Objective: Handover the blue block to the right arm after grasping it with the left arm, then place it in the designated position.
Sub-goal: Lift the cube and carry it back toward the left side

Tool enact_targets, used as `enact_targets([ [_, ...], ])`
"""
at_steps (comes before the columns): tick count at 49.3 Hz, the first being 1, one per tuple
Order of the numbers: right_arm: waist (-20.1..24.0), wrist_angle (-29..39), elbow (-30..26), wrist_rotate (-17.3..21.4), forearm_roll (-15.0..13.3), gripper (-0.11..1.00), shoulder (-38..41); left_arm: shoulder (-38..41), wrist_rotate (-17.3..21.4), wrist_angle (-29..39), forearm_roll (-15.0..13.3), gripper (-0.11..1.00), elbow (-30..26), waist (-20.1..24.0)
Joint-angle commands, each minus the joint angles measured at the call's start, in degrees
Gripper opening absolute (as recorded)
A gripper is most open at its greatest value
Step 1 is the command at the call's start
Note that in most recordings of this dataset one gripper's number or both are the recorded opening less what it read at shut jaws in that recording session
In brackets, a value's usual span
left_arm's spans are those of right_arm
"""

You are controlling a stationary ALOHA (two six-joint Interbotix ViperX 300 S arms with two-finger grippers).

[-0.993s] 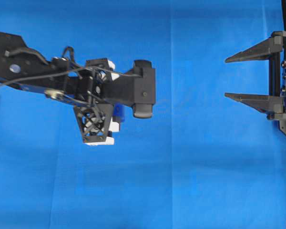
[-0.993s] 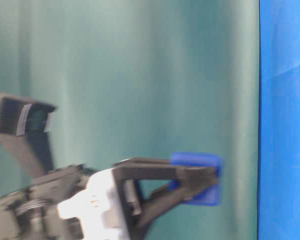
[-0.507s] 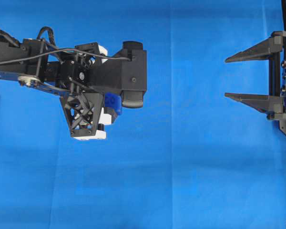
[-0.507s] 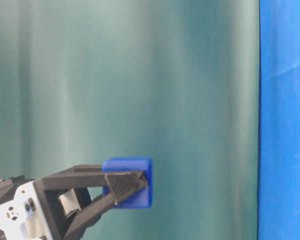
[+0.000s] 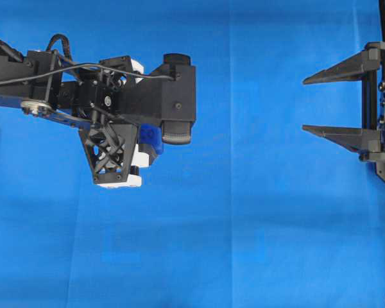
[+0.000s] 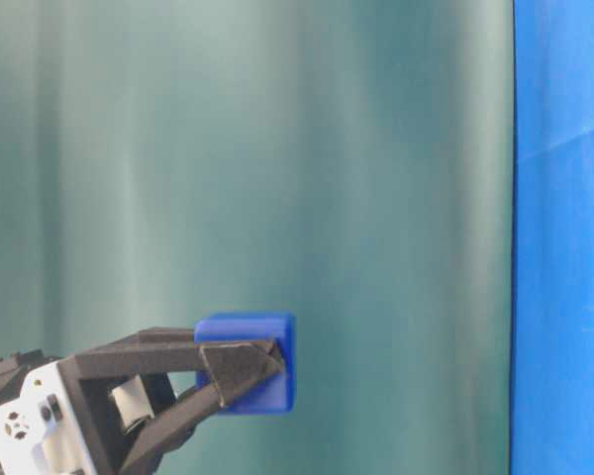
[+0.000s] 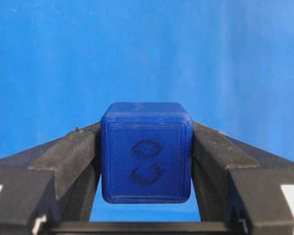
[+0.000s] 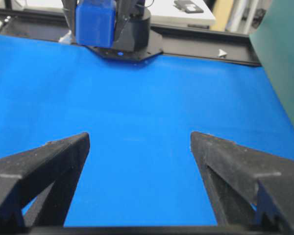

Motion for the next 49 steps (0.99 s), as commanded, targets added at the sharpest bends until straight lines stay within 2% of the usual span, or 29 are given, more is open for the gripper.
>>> enact_targets([
  [1, -0.2, -0.2, -1.6, 0.0, 0.1, 0.97, 0.2, -4.4, 0.0, -0.2, 0.3, 0.46, -1.2, 0.1],
  [37, -0.1, 0.0, -1.6, 0.0, 0.1, 0.97, 0.2, -4.6, -0.1, -0.8, 0.4, 0.46, -1.0, 0.2],
  [49, -0.1, 0.0, -1.7, 0.0, 0.1, 0.97, 0.2, -6.9, 0.1, -7.4, 0.5, 0.46, 2.3, 0.2],
])
